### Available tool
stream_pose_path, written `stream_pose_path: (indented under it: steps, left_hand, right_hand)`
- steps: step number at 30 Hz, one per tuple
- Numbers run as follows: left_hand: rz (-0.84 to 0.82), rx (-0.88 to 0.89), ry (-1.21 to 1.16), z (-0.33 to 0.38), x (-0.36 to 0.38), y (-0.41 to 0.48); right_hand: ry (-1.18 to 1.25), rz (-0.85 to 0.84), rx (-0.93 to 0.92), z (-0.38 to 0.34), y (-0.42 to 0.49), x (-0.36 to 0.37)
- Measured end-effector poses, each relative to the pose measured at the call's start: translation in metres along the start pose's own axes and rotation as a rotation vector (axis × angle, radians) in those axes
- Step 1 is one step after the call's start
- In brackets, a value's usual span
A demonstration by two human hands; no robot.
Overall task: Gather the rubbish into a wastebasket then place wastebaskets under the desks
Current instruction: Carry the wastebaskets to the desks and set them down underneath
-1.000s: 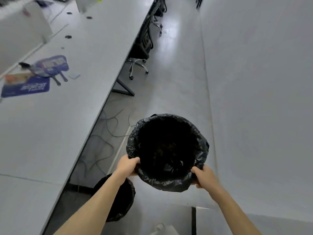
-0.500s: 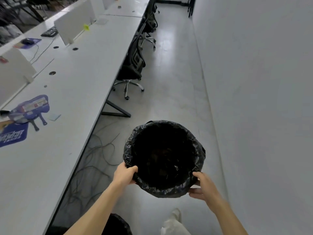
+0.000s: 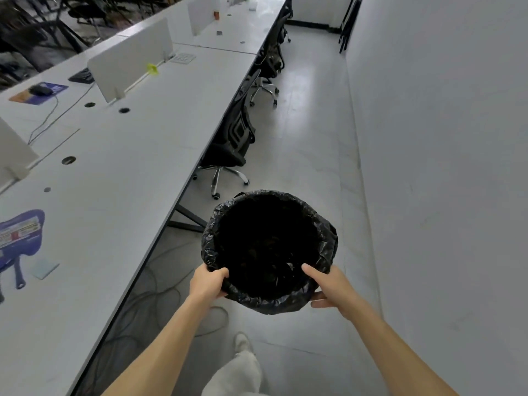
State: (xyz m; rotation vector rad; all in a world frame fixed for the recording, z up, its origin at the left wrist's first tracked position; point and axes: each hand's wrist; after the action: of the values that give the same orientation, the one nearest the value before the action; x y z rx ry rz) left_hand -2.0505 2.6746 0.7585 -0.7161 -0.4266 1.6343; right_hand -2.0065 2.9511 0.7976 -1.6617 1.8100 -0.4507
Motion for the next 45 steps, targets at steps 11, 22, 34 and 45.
stream_pose_path:
  steps: [11,22,34,45]
  left_hand:
    - [-0.077,0.042,0.168,0.185,0.055,0.156]
    - [-0.121,0.076,0.415,0.346,0.168,0.300]
    - [-0.112,0.119,0.727,0.530,0.253,0.455]
    - [-0.176,0.266,0.828,0.708,0.306,0.671]
  right_hand:
    - [0.074,0.177,0.031,-0.132,0.157,-0.035]
    - [0.257,0.243,0.046,-0.230,0.351,-0.123]
    - [0.152,0.244,-0.005,-0.406,0.555,-0.212]
    - [0.180,0.321,0.042,-0.573,0.773,-0.242]
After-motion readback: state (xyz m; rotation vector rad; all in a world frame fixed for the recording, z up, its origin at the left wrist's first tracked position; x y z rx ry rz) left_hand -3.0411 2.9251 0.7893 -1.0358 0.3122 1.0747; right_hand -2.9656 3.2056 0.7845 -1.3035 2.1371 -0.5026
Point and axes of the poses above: each hand's wrist, its own y-axis towards the middle knuckle, its own x-axis out of the palm, z = x × y, and after that the axes turned 2 degrees about y, right-handed
